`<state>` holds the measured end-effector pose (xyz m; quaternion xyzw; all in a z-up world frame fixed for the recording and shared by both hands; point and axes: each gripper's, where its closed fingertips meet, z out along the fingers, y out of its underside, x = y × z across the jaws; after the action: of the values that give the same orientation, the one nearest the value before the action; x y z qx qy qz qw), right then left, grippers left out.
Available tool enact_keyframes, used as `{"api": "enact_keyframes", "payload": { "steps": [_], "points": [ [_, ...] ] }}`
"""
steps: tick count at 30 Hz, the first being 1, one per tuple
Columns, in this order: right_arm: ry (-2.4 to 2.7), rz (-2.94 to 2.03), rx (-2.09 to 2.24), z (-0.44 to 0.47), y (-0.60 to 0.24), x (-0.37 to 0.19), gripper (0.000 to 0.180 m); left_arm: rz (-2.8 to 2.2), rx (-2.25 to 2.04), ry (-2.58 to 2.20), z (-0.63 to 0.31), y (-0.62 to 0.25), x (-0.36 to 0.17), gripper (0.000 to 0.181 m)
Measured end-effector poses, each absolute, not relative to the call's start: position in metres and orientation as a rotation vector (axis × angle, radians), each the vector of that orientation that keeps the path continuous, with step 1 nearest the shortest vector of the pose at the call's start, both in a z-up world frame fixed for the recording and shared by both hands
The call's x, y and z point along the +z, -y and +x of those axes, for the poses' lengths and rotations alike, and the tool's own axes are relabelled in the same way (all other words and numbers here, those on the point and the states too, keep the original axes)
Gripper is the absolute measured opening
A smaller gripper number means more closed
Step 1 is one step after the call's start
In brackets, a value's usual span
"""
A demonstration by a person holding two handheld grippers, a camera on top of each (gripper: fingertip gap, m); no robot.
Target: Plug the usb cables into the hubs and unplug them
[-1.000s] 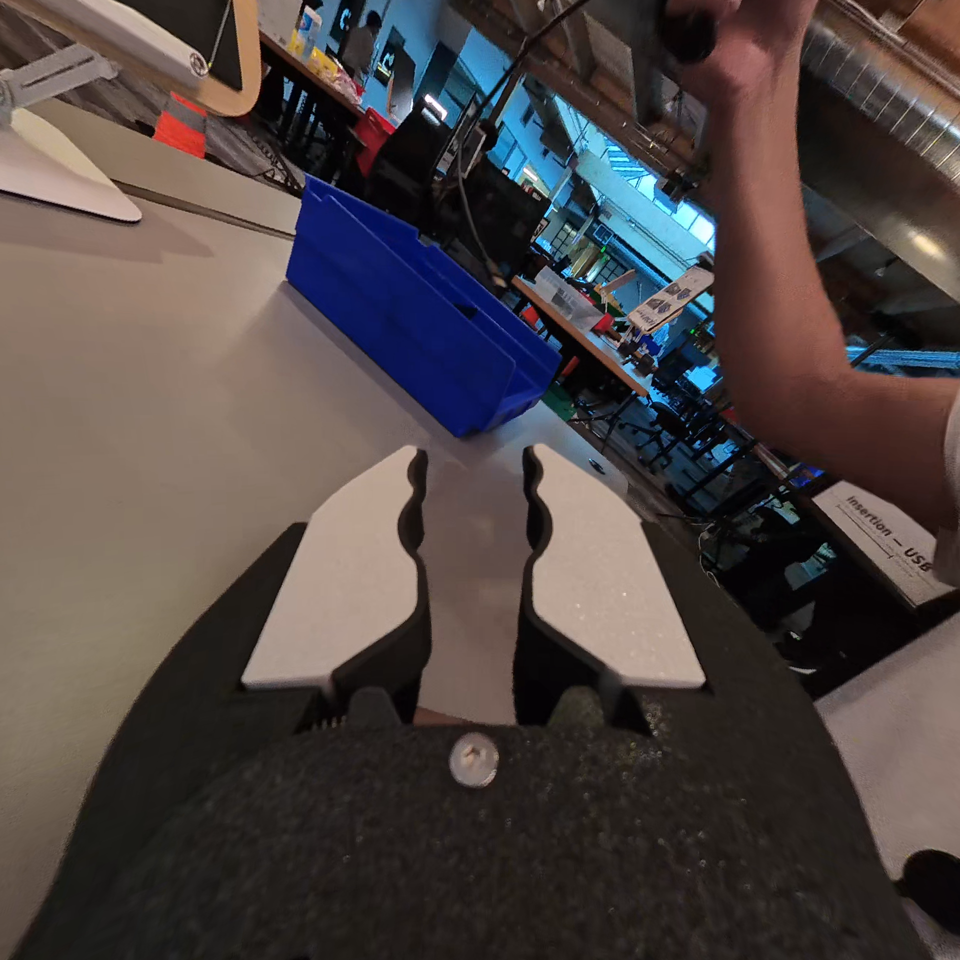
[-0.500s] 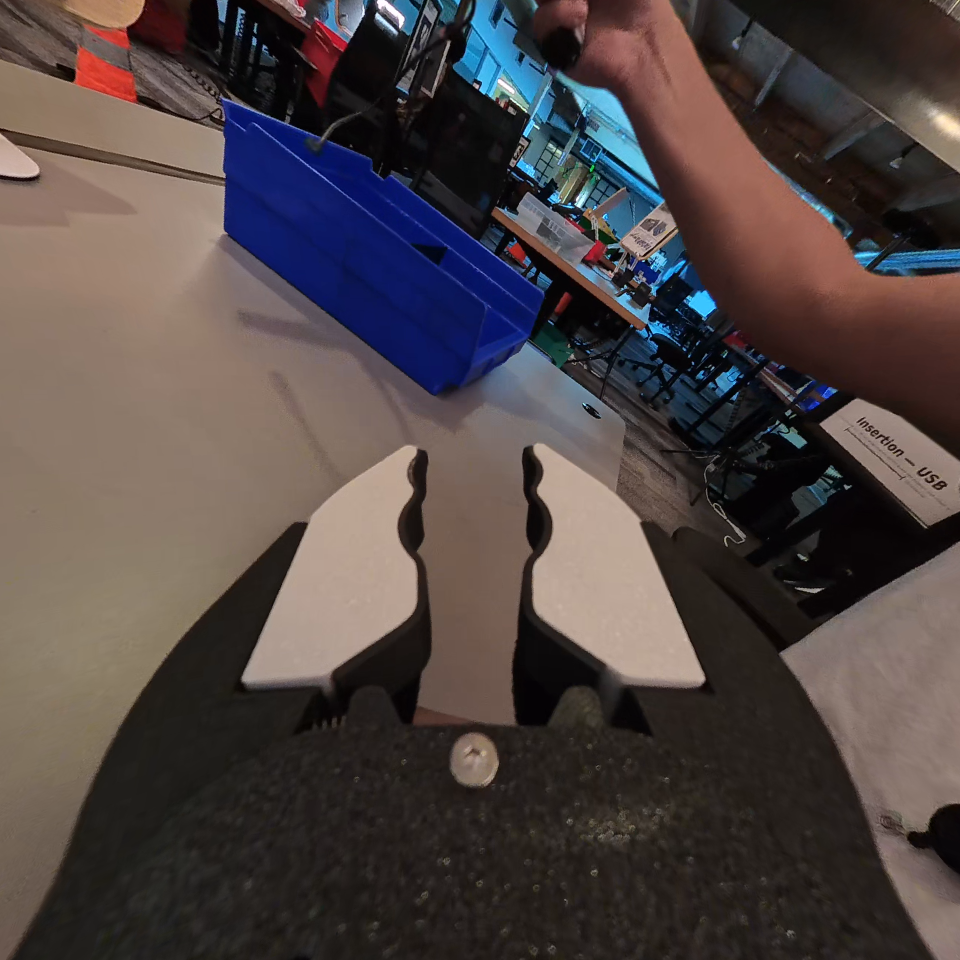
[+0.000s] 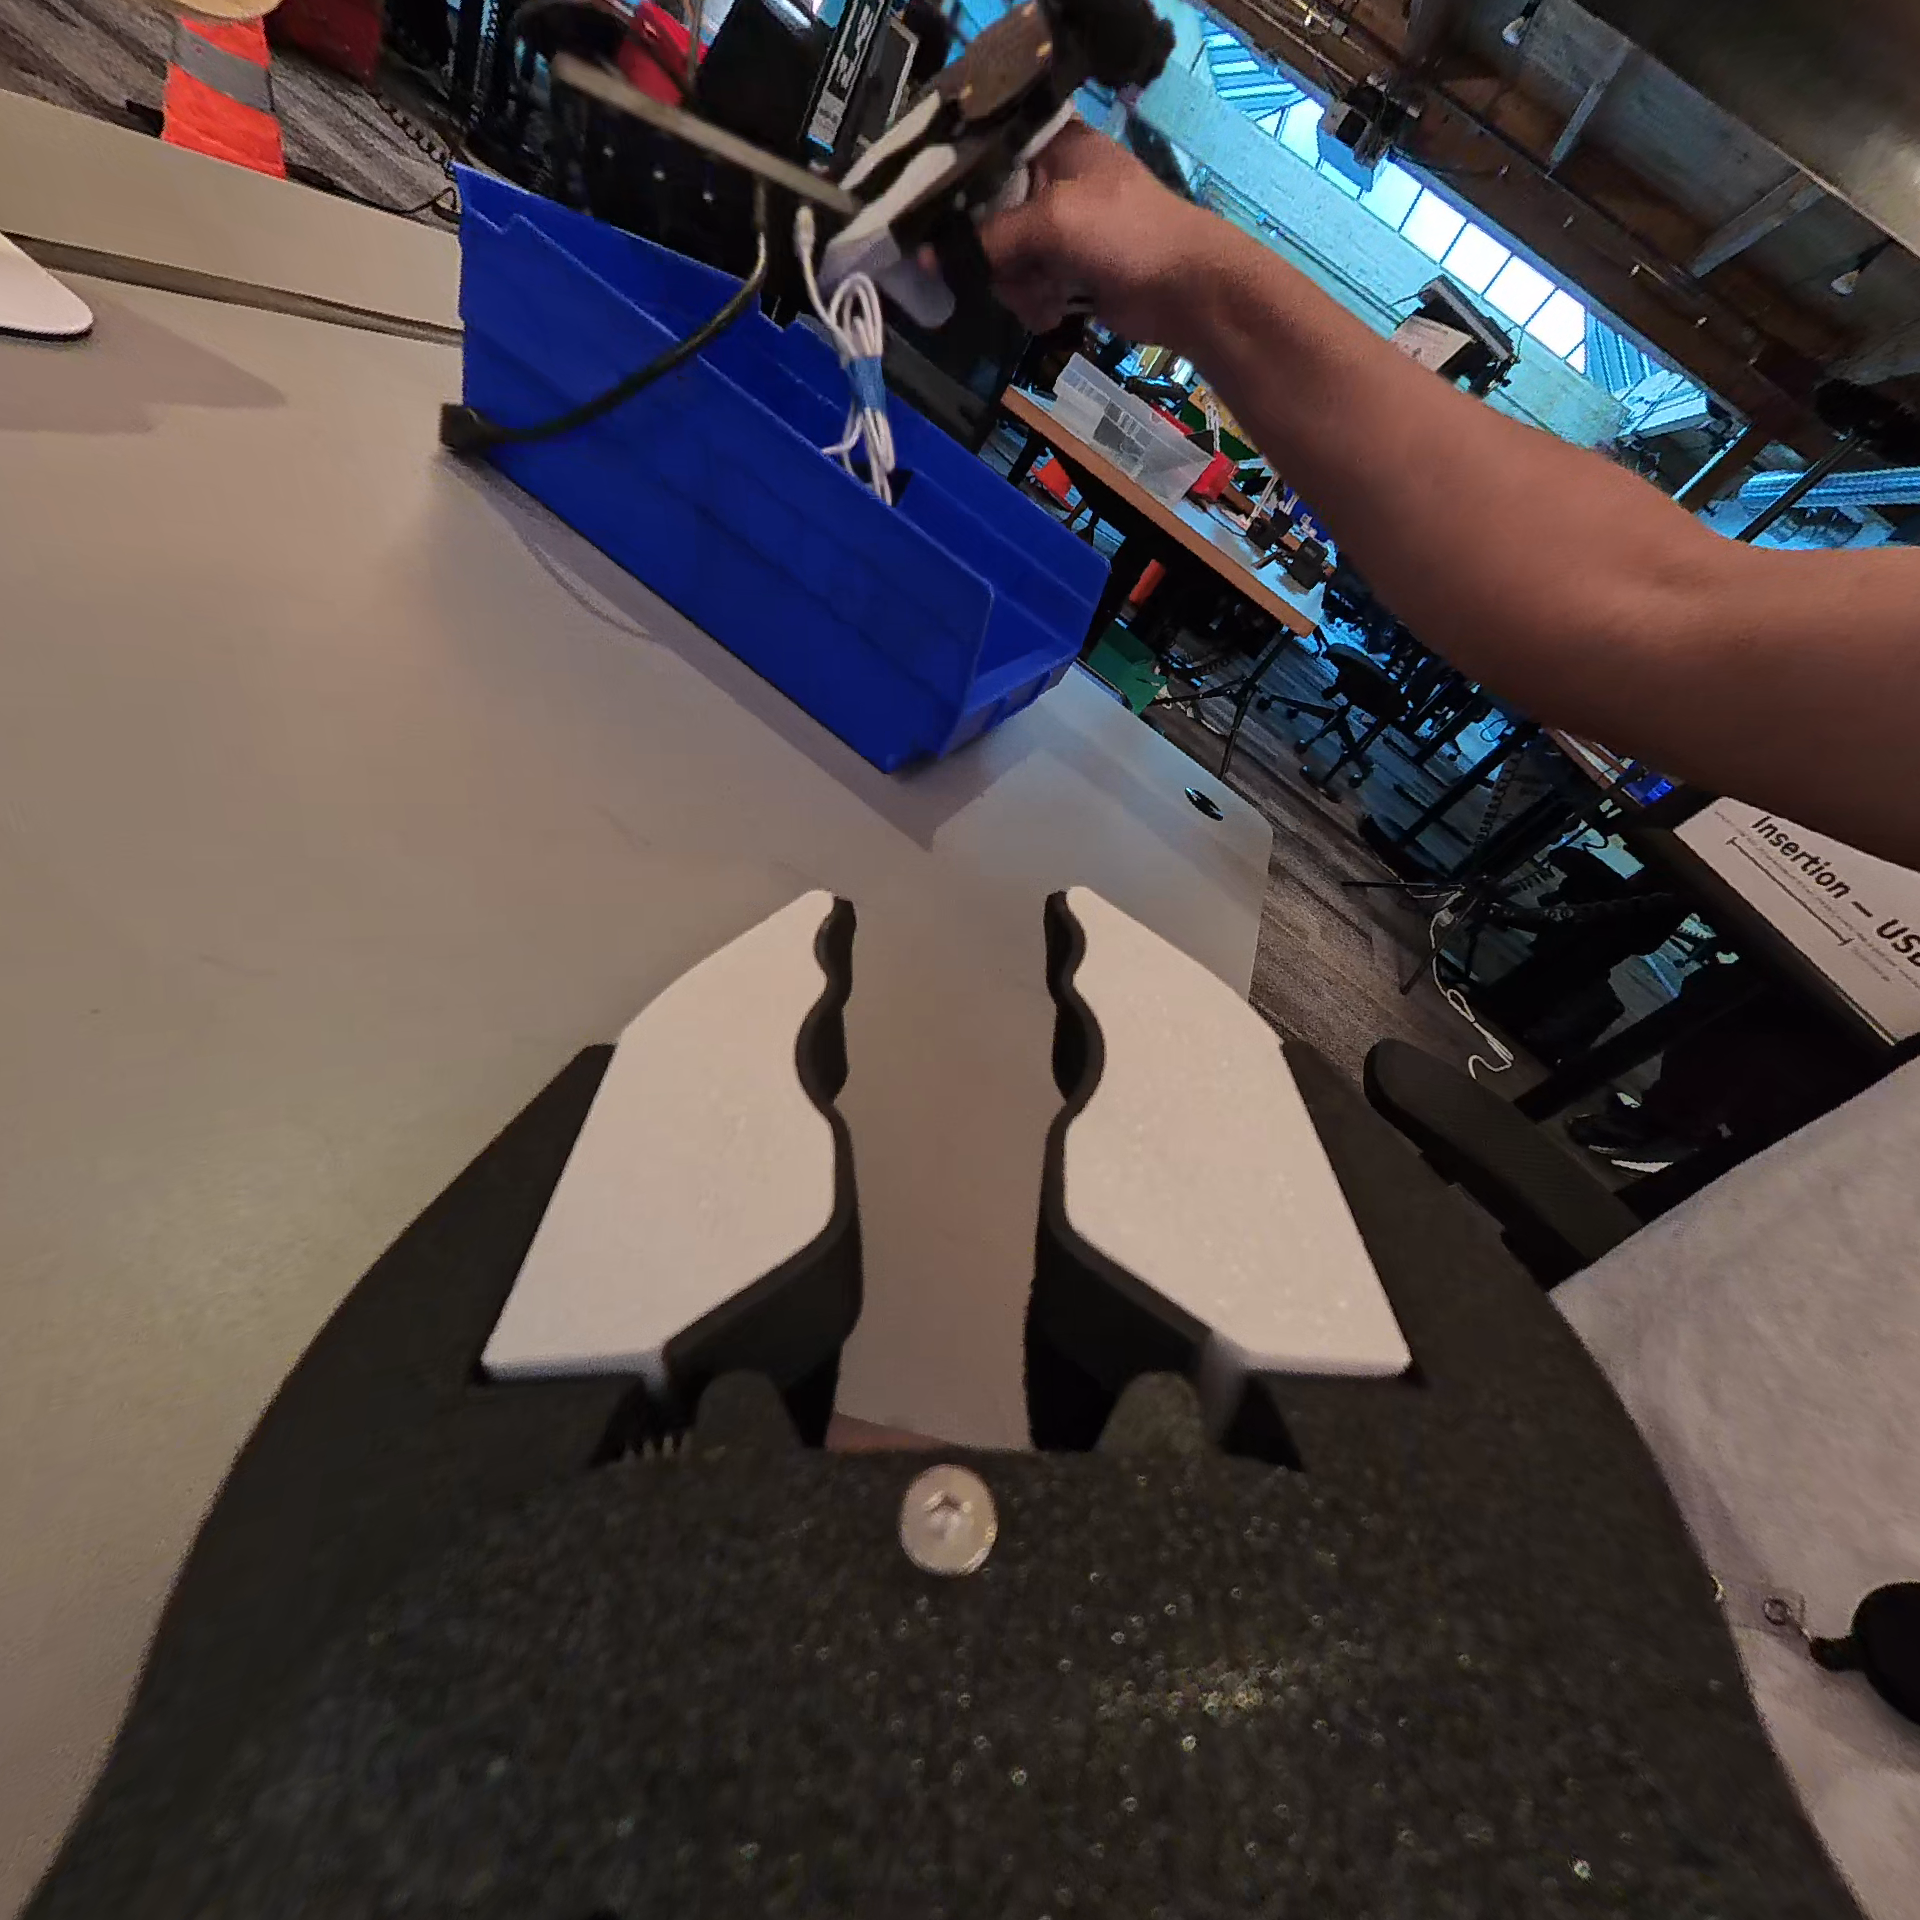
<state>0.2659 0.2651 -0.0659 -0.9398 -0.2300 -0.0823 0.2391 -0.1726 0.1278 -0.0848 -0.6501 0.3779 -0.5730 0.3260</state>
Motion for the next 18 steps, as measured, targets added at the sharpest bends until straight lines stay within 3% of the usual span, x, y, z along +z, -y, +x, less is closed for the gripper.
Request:
{"api": "enact_keyframes", "payload": {
  "steps": [5,11,18],
  "points": [
    [0.774,-2.488,-0.447,0.264,-0.284,-0.078,0.026,-1.705,-1.499,-1.001,-0.172,-0.126,-0.085,0.035],
    [1.004,-2.335,-0.167,0.215,-0.277,-0.092,0.027,-1.699,-1.506,-0.981,-0.175,-0.128,-0.083,0.035],
    [1.052,-2.629,-0.147,0.251,-0.236,-0.089,0.026,-1.706,-1.546,-0.951,-0.176,-0.130,-0.082,0.035]
  ]
}}
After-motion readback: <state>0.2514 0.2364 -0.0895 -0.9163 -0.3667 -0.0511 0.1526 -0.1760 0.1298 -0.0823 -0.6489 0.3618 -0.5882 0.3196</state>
